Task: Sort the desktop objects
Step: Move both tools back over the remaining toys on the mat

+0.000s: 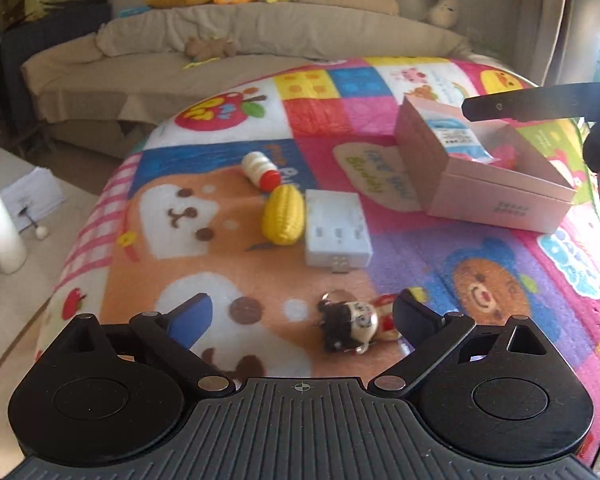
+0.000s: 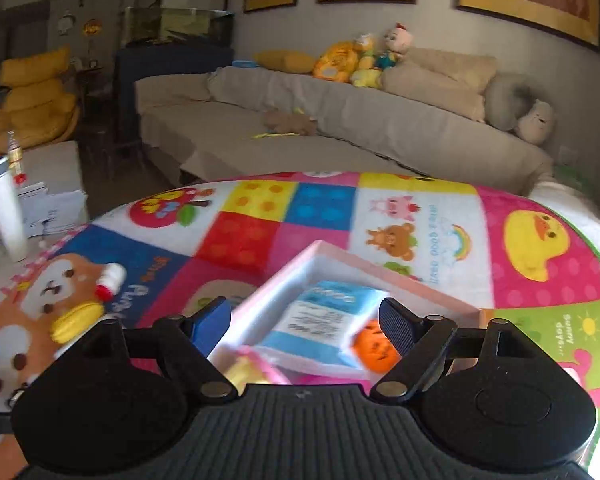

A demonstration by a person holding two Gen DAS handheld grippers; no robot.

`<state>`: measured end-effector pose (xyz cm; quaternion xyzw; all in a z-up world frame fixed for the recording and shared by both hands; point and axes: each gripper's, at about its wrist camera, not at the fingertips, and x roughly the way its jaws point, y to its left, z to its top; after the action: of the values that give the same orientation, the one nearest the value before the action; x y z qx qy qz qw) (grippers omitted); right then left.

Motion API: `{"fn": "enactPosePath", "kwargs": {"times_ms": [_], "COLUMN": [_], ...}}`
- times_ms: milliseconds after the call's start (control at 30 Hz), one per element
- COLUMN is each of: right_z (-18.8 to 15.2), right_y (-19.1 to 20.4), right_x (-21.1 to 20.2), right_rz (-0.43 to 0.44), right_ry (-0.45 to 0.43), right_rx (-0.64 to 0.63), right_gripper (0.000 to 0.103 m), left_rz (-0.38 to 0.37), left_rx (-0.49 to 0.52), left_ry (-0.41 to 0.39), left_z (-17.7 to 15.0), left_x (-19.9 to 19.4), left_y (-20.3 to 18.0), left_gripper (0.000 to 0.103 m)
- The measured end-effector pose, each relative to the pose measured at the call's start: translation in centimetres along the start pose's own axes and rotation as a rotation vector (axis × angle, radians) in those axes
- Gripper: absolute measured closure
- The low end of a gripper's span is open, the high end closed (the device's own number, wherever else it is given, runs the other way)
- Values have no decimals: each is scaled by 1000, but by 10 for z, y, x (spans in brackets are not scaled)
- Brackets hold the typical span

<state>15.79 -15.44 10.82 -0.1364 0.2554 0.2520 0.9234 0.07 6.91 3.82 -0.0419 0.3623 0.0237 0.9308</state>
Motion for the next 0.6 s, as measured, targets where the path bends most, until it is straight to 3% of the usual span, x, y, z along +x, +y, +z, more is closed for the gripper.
{"fn": "enactPosePath", "kwargs": {"times_ms": [67, 200, 267, 400, 500, 600], "right_z": [6, 10, 6, 5, 17, 30], "right_y": [31, 82, 105, 132, 143, 153], "right_x": [0, 29, 50, 77, 91, 116], "right_rz": [111, 276, 280, 253, 228, 204], "right_ry": [35, 185, 259, 264, 206, 216], "right_rx": [-23, 21, 31, 68, 57, 9], "right_gripper": [21, 22, 22, 22, 35, 47], "left_rz": [0, -46, -62, -84, -88, -96], "left_rx": [-7, -20, -33, -51, -68, -94], "left_ry": [1, 6, 7, -13, -22, -32], "left_z": [-6, -19, -26, -34, -35, -35], "left_x": [-3, -7, -8, -8, -6, -6], "left_y": [6, 10, 10, 12, 14, 19], "left_gripper": [3, 3, 3, 3, 3, 3]}}
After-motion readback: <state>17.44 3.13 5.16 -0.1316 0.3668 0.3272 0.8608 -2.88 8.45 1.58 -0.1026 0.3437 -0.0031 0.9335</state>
